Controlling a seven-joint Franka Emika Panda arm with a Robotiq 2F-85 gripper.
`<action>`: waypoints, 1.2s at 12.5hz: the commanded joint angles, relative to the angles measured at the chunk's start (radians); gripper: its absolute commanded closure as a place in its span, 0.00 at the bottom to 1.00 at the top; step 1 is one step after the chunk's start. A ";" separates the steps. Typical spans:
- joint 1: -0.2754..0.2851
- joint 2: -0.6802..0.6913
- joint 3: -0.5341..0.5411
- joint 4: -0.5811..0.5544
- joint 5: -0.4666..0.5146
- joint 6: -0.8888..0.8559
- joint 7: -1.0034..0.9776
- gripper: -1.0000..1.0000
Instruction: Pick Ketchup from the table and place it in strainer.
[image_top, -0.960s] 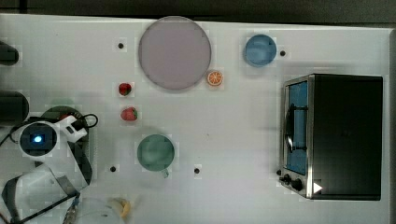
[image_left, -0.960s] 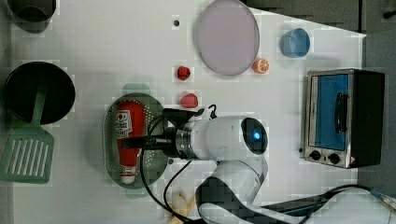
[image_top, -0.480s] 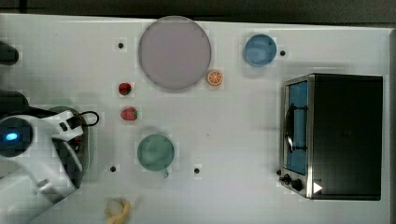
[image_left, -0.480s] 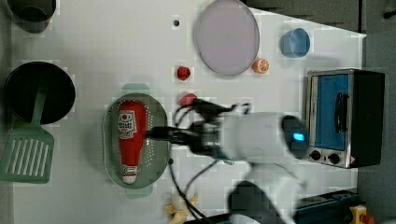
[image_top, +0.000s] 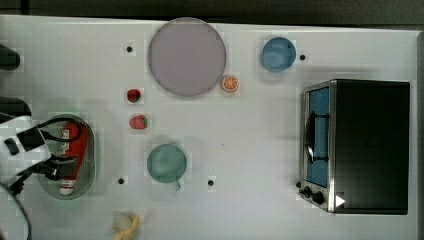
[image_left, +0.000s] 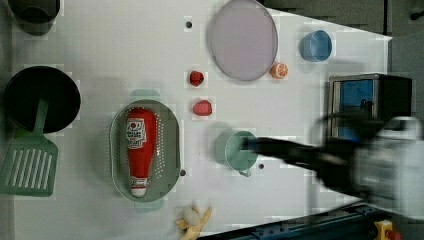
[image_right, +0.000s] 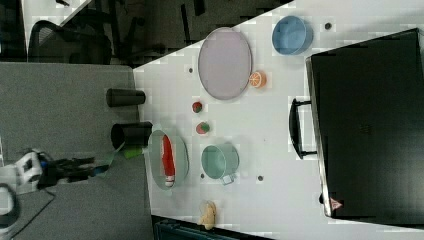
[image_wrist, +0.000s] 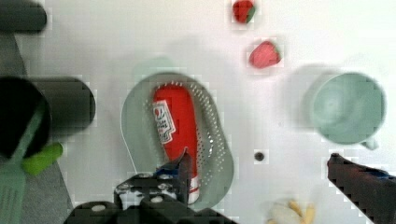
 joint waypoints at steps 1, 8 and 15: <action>-0.066 0.020 -0.111 0.017 0.002 -0.119 0.050 0.00; -0.108 -0.017 -0.436 0.064 -0.007 -0.146 0.044 0.00; -0.107 -0.016 -0.518 0.064 -0.089 -0.161 -0.065 0.00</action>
